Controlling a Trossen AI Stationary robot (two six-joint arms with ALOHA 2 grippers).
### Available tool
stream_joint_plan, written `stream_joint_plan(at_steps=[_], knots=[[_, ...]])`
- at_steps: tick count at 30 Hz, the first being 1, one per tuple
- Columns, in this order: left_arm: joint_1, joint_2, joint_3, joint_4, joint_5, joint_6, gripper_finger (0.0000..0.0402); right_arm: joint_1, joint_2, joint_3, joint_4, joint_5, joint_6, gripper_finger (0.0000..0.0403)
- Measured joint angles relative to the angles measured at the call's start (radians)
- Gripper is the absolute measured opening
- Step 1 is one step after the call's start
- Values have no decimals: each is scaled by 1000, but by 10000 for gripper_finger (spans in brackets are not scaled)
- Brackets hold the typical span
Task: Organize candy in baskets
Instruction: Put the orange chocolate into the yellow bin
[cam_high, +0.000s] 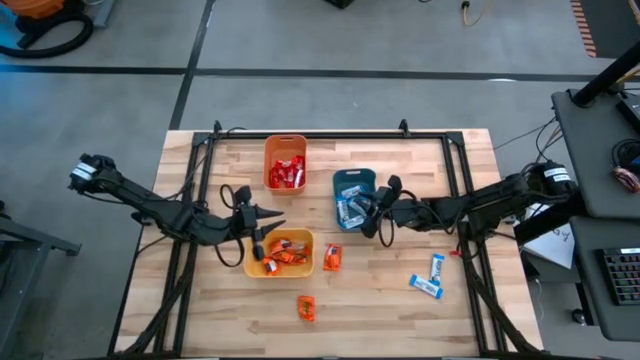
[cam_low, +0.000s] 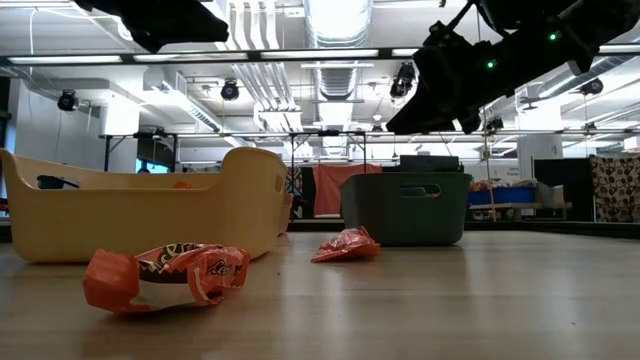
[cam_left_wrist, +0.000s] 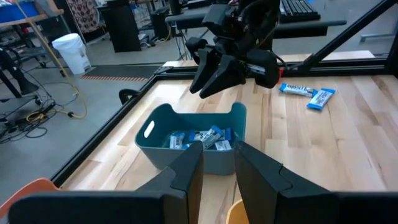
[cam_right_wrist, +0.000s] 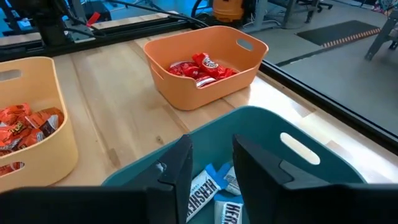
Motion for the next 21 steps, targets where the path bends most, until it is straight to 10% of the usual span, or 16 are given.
stream_joint_plan(at_steps=[21], knots=[[0,9,0,-1,3,-52,76,108,33,305,-494,-351,-62,101]])
